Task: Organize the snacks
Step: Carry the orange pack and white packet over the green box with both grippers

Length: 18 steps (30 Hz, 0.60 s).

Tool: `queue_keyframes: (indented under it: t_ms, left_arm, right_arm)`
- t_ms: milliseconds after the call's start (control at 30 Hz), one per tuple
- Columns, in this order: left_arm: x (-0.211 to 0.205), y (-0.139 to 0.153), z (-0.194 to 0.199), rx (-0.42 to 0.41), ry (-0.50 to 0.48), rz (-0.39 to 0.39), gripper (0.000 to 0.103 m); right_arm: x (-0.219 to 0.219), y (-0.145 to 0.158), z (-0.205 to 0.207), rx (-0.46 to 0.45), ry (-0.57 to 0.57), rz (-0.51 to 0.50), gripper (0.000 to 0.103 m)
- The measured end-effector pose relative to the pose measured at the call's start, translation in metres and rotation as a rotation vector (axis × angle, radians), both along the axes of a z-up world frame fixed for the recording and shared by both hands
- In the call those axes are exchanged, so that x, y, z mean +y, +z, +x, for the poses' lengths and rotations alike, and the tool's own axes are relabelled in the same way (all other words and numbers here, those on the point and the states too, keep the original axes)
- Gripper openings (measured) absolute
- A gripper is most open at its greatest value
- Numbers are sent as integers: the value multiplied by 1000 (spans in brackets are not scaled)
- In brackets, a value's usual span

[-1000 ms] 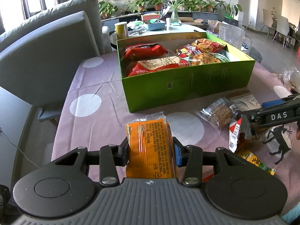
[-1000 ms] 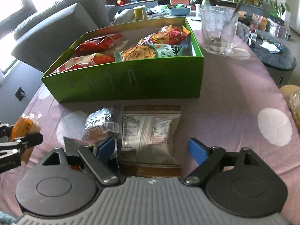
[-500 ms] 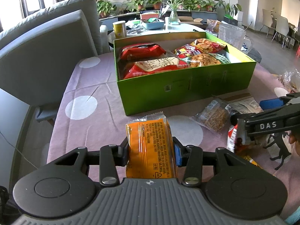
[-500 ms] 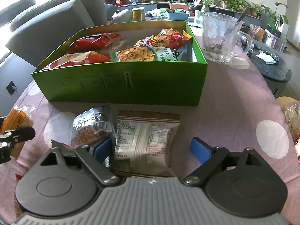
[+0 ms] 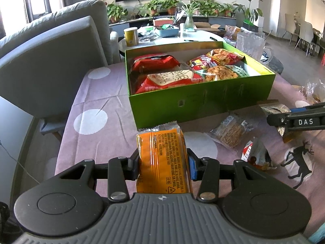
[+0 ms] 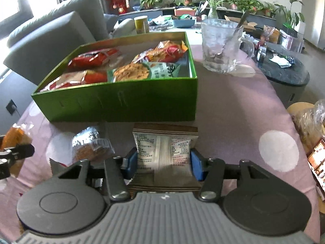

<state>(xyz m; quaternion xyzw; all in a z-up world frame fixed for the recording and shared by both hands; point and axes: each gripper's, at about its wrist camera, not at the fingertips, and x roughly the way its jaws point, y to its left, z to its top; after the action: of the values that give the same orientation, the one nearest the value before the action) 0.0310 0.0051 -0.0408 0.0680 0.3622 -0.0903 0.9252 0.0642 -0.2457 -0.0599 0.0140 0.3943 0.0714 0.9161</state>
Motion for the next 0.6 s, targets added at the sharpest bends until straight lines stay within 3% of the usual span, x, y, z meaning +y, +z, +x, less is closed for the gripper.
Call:
queue_keyframes:
  t_ms: [300,500,533,600]
  left_arm:
    - [-2,8,-3,-24,-14,4,39]
    - [-1,-3,-3,19,8,24,41]
    - [-1,-5,-3,28,8,26,44]
    - [-2,-9,-4,42,6,43,61]
  right_arm:
    - [-2,19,-7,-65,16,45,60]
    - [-7,21,-7,-71,10,61,60]
    - [-8,21,-8,-71,9,65,60]
    - [-9,21,-7,-70,6,73,60]
